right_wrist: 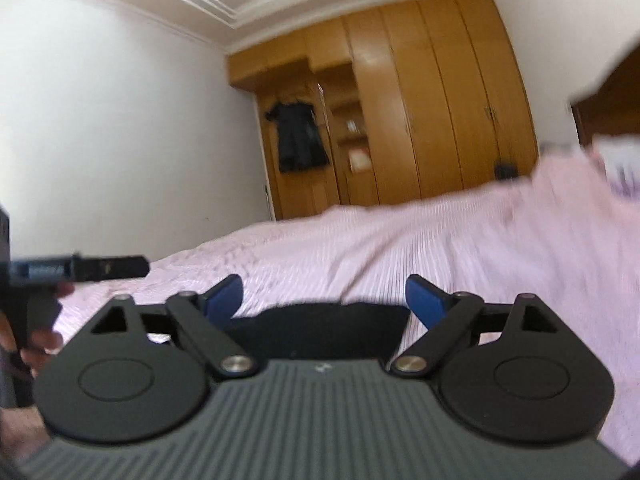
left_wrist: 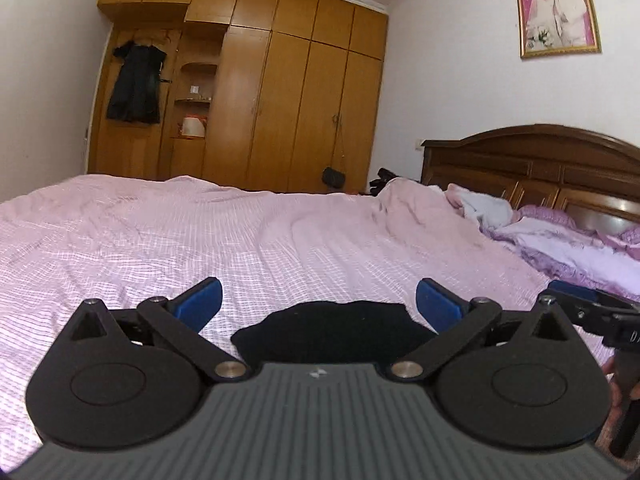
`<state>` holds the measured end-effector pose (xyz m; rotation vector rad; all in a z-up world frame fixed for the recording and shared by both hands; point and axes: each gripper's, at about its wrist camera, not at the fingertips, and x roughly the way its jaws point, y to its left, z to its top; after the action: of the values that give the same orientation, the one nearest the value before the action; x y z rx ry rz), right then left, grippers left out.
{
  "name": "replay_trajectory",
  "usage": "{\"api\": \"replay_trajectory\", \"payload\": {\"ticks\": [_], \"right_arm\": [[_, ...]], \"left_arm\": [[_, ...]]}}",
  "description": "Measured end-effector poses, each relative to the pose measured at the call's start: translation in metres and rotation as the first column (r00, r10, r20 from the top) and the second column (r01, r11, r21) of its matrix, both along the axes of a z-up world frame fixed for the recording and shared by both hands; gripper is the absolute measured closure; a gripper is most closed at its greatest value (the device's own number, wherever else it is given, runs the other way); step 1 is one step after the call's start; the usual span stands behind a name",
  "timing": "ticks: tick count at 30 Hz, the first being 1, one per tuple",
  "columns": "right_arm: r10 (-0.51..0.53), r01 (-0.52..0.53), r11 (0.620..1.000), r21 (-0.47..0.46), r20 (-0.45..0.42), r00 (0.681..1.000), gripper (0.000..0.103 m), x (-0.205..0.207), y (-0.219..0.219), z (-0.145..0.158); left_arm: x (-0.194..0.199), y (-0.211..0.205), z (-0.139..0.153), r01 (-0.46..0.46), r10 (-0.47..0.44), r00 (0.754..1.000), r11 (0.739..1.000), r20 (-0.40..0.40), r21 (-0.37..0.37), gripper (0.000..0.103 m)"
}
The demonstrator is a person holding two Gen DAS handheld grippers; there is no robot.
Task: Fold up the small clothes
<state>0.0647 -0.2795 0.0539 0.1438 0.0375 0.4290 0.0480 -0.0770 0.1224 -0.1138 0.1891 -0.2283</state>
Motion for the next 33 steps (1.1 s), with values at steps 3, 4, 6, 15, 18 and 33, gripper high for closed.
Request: {"api": "replay_trajectory", "payload": {"ticks": [3, 4, 6, 15, 18, 33], "right_arm": [[0.01, -0.007, 0.999, -0.039, 0.074, 0.997, 0.012, 0.004, 0.006, -0.011], [0.017, -0.014, 0.999, -0.051, 0.074, 0.997, 0.012, 0.007, 0.008, -0.015], [0.027, -0.024, 0.998, -0.065, 0.049, 0.998, 0.012, 0.011, 0.013, -0.022], [-0.01, 0.008, 0.995, -0.103, -0.017, 1.0, 0.012, 0.01, 0.027, -0.051], [0.011, -0.01, 0.993, -0.121, 0.011, 1.0, 0.011, 0.002, 0.031, -0.051], [0.025, -0.024, 0.992, -0.121, 0.002, 1.0, 0.011, 0.004, 0.033, -0.05]], "left_arm": [[0.009, 0.0, -0.011, 0.024, -0.024, 1.0, 0.999, -0.009, 0.022, 0.0], [0.014, -0.001, -0.015, 0.03, -0.03, 1.0, 0.999, -0.009, 0.032, 0.0], [0.019, -0.003, -0.026, 0.053, -0.052, 0.999, 0.997, -0.011, 0.05, 0.0], [0.033, -0.024, -0.082, 0.015, -0.009, 0.999, 0.985, -0.038, 0.171, 0.0], [0.032, -0.03, -0.086, 0.035, -0.032, 0.999, 0.98, -0.021, 0.195, 0.0], [0.039, -0.027, -0.09, 0.036, -0.031, 0.999, 0.983, -0.033, 0.18, 0.0]]}}
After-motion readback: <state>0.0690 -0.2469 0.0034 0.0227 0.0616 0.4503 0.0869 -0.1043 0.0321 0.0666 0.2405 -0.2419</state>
